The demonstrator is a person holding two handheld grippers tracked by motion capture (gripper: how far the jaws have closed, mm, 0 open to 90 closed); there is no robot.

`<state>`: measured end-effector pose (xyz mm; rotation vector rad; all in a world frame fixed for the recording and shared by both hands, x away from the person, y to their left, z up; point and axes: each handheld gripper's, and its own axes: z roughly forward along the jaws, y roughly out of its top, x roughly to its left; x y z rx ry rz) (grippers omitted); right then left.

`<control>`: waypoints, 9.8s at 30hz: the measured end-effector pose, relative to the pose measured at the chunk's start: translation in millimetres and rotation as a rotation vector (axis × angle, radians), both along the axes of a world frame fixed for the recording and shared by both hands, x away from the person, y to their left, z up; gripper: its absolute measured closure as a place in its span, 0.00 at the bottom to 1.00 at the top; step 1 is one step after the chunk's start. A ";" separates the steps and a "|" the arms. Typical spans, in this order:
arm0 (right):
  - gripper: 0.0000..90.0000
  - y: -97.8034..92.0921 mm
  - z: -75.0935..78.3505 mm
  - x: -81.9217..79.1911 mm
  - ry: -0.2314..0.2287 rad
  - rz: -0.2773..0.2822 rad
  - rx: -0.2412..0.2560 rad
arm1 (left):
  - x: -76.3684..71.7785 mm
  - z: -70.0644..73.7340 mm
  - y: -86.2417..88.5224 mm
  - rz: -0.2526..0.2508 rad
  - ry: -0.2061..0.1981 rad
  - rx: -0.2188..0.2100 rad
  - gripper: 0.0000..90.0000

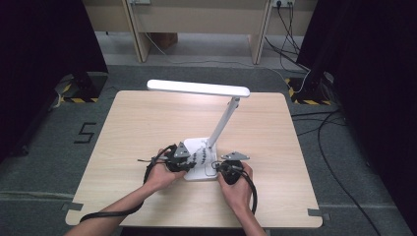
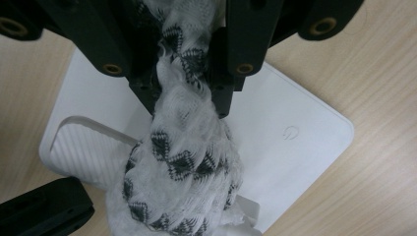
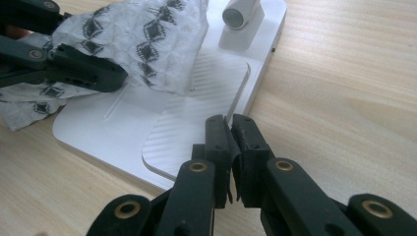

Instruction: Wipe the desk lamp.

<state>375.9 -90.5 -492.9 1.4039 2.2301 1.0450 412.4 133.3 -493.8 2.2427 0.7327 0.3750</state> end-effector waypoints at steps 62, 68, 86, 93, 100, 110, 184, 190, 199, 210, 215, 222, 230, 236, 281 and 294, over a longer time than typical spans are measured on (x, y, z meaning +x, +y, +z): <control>0.48 1.8 34.2 8.9 -0.040 0.120 0.140 | -11.7 15.7 -23.9 -0.128 -0.018 -0.066 0.79; 0.52 1.4 33.8 10.7 -0.022 0.131 0.154 | -12.7 15.2 -23.7 -0.141 -0.019 -0.074 0.79; 0.88 4.5 32.8 12.6 0.009 0.220 0.132 | -14.2 14.3 -25.1 -0.173 -0.033 -0.064 0.79; 0.94 6.8 37.1 12.5 -0.009 0.259 0.069 | -13.7 15.2 -26.0 -0.173 -0.034 -0.072 0.78; 0.95 4.5 42.0 9.9 -0.015 0.234 0.082 | -12.8 17.5 -24.1 -0.131 -0.046 -0.100 0.51; 0.95 -13.7 51.1 13.3 -0.036 0.171 0.097 | -8.2 24.7 -7.9 -0.063 -0.026 -0.148 0.35; 0.95 -77.6 140.1 22.7 -0.401 -0.188 0.167 | 14.5 -7.0 7.4 0.015 0.040 -0.094 0.79; 0.95 -79.2 149.7 25.5 -0.440 -0.220 0.179 | 14.3 -7.2 7.2 0.015 0.036 -0.095 0.79; 0.95 -75.2 157.7 33.7 -0.470 -0.230 0.190 | 14.0 -6.9 6.8 0.011 0.033 -0.090 0.79; 0.95 -74.2 165.5 41.1 -0.504 -0.254 0.240 | 13.9 -7.1 6.9 0.011 0.033 -0.092 0.79; 0.95 -70.9 166.6 43.2 -0.508 -0.245 0.251 | 13.9 -7.0 6.7 0.010 0.032 -0.091 0.80; 0.95 -67.5 164.9 46.8 -0.499 -0.224 0.269 | 13.7 -7.1 6.8 0.010 0.032 -0.092 0.80; 0.95 -65.0 161.8 49.2 -0.486 -0.206 0.265 | 13.7 -7.2 6.9 0.009 0.032 -0.092 0.80; 0.95 -62.4 153.4 51.1 -0.457 -0.202 0.265 | 13.7 -7.3 7.0 0.009 0.031 -0.092 0.80; 0.95 -26.4 53.3 83.2 -0.195 -0.171 0.235 | 13.2 -7.5 7.4 0.008 0.029 -0.092 0.80; 0.95 -20.2 27.7 92.9 -0.101 -0.146 0.217 | 13.1 -7.7 7.8 0.009 0.030 -0.097 0.80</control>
